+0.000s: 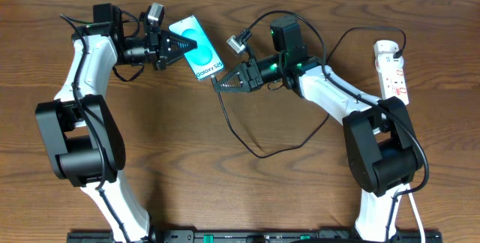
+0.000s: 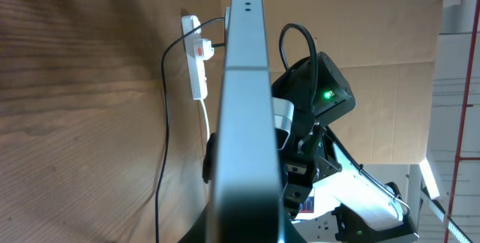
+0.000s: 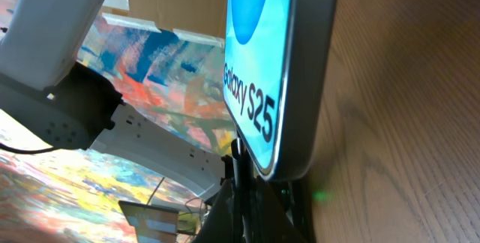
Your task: Plug charger to phone and switch on socket
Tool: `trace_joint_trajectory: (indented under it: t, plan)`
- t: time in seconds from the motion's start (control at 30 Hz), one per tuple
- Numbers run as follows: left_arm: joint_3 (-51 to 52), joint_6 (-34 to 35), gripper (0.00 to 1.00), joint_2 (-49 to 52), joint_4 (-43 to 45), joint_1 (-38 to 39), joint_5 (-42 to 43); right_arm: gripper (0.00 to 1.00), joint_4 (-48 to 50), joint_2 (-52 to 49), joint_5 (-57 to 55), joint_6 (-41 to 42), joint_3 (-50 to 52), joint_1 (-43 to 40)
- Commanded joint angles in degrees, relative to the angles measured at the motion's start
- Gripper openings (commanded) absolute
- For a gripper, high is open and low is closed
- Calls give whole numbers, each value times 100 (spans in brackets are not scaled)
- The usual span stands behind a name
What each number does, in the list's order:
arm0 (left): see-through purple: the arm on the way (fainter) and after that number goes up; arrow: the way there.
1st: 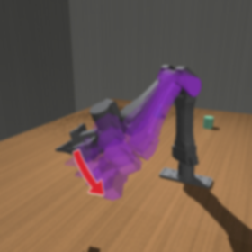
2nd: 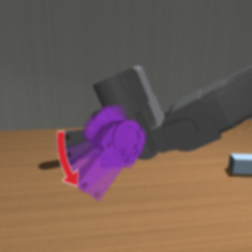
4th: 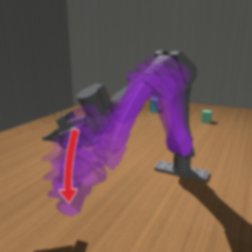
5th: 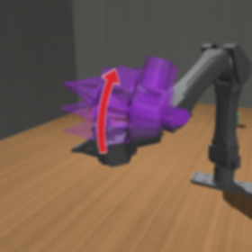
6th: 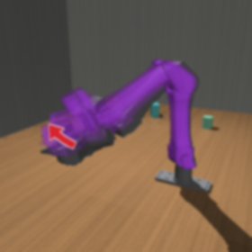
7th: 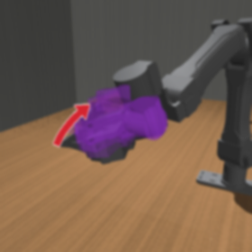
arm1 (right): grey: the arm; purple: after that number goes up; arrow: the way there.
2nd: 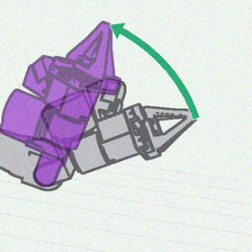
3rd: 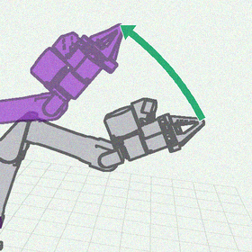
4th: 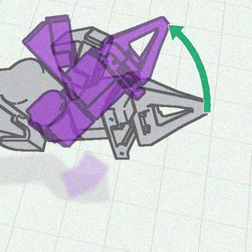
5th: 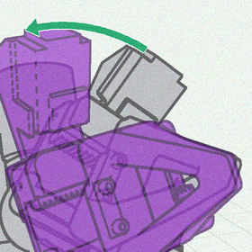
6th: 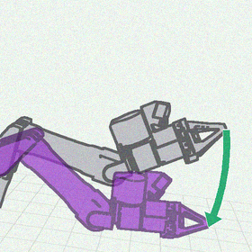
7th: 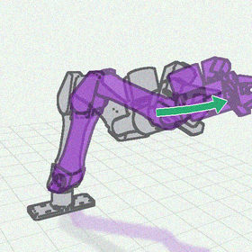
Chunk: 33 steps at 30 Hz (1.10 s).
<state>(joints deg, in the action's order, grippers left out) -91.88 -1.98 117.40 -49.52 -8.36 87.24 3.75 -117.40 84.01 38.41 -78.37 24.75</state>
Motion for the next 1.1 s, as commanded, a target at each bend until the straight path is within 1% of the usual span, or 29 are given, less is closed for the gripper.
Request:
trace_joint_trajectory:
  t: [0.0, 0.1, 0.43, 1.07]
  plan:
    - [-90, -166, 7, -31, -7, 0, 293, 1, 13, -4, 76, 37, -48, -50]
    - [-90, -131, 7, -31, -9, 0, 293, 1, 13, -4, 59, 33, -48, -50]
    - [-90, 343, 7, -31, -4, -7, 291, 1, 11, -4, 31, -37, -48, 11]
    - [-90, 444, 7, -31, -4, -9, 291, 1, 11, -4, -96, -33, -48, 22]
